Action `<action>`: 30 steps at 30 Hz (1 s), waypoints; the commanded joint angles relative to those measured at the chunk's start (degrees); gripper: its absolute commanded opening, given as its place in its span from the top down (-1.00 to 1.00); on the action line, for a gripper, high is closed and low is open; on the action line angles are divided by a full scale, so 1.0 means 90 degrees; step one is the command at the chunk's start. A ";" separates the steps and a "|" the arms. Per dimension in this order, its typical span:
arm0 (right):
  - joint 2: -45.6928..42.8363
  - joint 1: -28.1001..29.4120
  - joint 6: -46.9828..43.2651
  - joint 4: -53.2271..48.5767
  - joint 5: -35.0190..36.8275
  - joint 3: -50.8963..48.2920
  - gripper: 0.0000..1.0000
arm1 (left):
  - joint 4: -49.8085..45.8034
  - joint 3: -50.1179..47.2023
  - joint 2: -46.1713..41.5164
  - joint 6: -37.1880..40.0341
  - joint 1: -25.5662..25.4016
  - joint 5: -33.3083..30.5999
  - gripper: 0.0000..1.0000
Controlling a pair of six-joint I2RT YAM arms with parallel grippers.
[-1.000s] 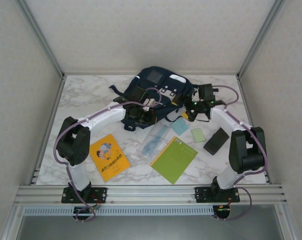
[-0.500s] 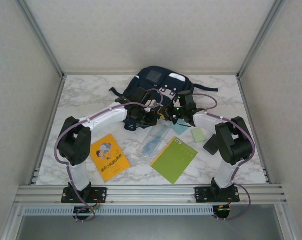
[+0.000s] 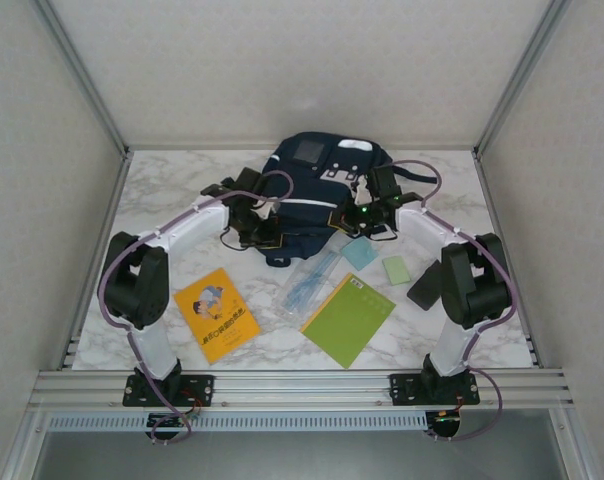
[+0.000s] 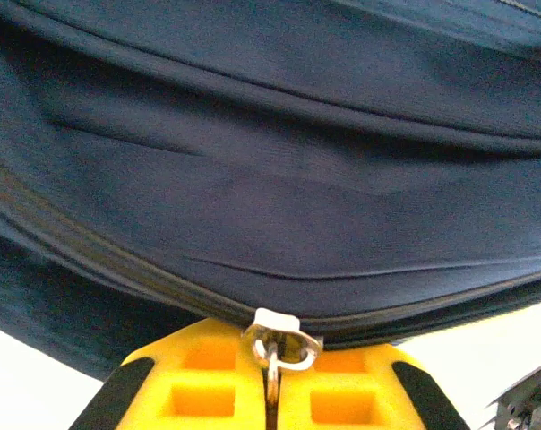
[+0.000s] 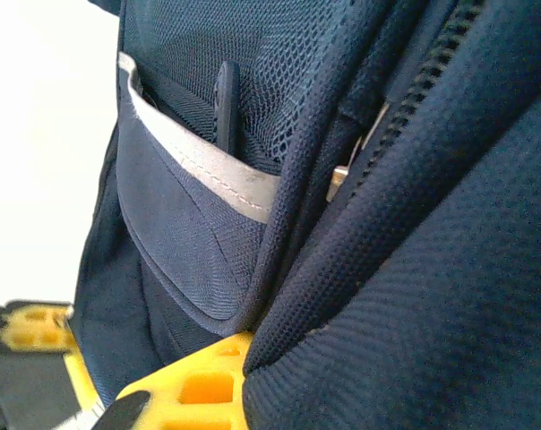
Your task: Pack the student bag
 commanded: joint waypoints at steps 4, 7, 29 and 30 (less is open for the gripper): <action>0.0696 -0.0420 -0.1941 -0.0912 -0.0307 0.1074 1.00 | -0.0201 -0.0267 -0.0385 0.0027 -0.0021 -0.0151 1.00; 0.1268 -0.0435 -0.2090 -0.1303 -0.0351 0.1856 1.00 | 0.0211 -0.0532 -0.0673 -0.0262 -0.0452 0.0187 1.00; -0.0889 -0.0394 0.1432 -0.0642 0.0167 0.0041 -0.36 | 0.2746 0.0928 0.0782 -0.1974 -0.1684 0.0662 1.00; -0.0889 -0.0342 0.1581 -0.0463 0.0144 -0.0090 -0.37 | 0.2765 0.0890 0.0752 -0.1983 -0.1704 0.0646 1.00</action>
